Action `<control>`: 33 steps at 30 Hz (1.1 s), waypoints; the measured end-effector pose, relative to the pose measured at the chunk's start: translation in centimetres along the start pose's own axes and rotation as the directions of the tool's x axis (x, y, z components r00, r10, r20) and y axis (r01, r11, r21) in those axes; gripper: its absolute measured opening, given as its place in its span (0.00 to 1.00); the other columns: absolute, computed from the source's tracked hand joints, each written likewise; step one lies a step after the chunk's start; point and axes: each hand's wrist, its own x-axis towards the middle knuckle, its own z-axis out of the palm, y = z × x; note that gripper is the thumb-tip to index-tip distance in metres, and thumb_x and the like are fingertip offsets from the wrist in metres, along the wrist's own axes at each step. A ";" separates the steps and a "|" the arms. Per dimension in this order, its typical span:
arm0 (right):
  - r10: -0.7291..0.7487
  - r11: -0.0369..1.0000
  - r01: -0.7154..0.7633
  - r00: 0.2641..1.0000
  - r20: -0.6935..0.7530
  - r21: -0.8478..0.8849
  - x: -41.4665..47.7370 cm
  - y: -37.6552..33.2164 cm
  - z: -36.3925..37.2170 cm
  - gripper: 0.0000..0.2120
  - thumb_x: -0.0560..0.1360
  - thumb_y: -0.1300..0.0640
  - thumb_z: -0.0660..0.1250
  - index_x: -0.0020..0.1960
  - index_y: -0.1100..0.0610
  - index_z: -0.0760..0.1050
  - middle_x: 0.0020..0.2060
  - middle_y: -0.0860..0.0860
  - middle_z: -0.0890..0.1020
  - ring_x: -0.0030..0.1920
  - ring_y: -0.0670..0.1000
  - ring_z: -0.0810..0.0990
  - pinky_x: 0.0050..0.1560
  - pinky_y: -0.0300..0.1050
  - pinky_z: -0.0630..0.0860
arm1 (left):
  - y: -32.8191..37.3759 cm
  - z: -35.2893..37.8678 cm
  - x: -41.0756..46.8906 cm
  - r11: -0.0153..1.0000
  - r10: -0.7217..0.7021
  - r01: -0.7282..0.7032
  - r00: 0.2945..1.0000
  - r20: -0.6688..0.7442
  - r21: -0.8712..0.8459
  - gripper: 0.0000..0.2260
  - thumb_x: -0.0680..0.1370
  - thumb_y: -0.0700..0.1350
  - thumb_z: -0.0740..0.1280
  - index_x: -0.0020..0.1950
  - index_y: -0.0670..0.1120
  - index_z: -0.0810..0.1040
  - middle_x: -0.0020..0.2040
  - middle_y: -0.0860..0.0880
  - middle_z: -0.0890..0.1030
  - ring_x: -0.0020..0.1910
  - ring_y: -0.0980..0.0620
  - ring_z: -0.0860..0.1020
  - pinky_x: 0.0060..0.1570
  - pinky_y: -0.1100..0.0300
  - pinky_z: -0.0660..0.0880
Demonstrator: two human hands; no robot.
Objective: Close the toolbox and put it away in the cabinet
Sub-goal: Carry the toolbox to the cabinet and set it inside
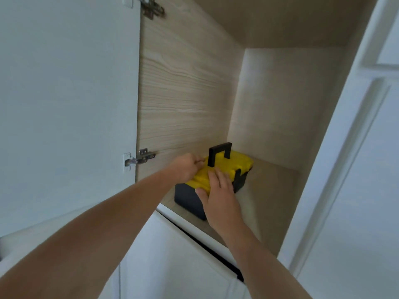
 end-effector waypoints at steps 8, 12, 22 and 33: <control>0.045 0.998 -0.044 0.999 0.026 -0.040 1.4 1.3 -0.2 0.29 0.78 0.44 0.60 0.74 0.54 0.58 0.76 0.53 0.60 0.77 0.56 0.52 0.71 0.59 0.64 | 0.4 0.6 1.7 0.999 0.012 -0.013 1.000 0.029 0.038 0.18 0.82 0.50 0.52 0.62 0.44 0.76 0.53 0.41 0.80 0.50 0.45 0.77 0.49 0.54 0.71; 0.044 0.997 -0.040 0.997 0.061 -0.062 1.3 1.2 -0.7 0.30 0.78 0.44 0.59 0.75 0.53 0.57 0.77 0.53 0.59 0.77 0.56 0.52 0.71 0.60 0.64 | 0.3 0.8 0.5 0.999 -0.003 0.003 1.000 0.001 -0.045 0.18 0.82 0.50 0.53 0.63 0.42 0.75 0.55 0.41 0.80 0.53 0.44 0.77 0.54 0.52 0.73; -0.191 0.980 0.188 0.981 0.040 0.057 -0.4 -4.0 -3.6 0.23 0.80 0.51 0.58 0.72 0.60 0.63 0.73 0.59 0.66 0.72 0.57 0.63 0.70 0.55 0.64 | 1.5 -4.5 -9.2 0.961 -0.247 0.208 0.943 -0.225 -0.182 0.19 0.80 0.52 0.60 0.67 0.45 0.74 0.68 0.45 0.75 0.67 0.46 0.72 0.61 0.61 0.66; -0.599 0.776 0.583 0.801 -0.007 0.241 -6.2 -16.4 -6.3 0.20 0.79 0.55 0.61 0.70 0.56 0.67 0.69 0.54 0.71 0.67 0.57 0.70 0.63 0.52 0.71 | 0.1 -14.9 -31.5 0.828 -0.558 0.440 0.590 -0.583 -0.348 0.18 0.77 0.49 0.63 0.66 0.45 0.75 0.65 0.45 0.77 0.63 0.46 0.75 0.64 0.54 0.70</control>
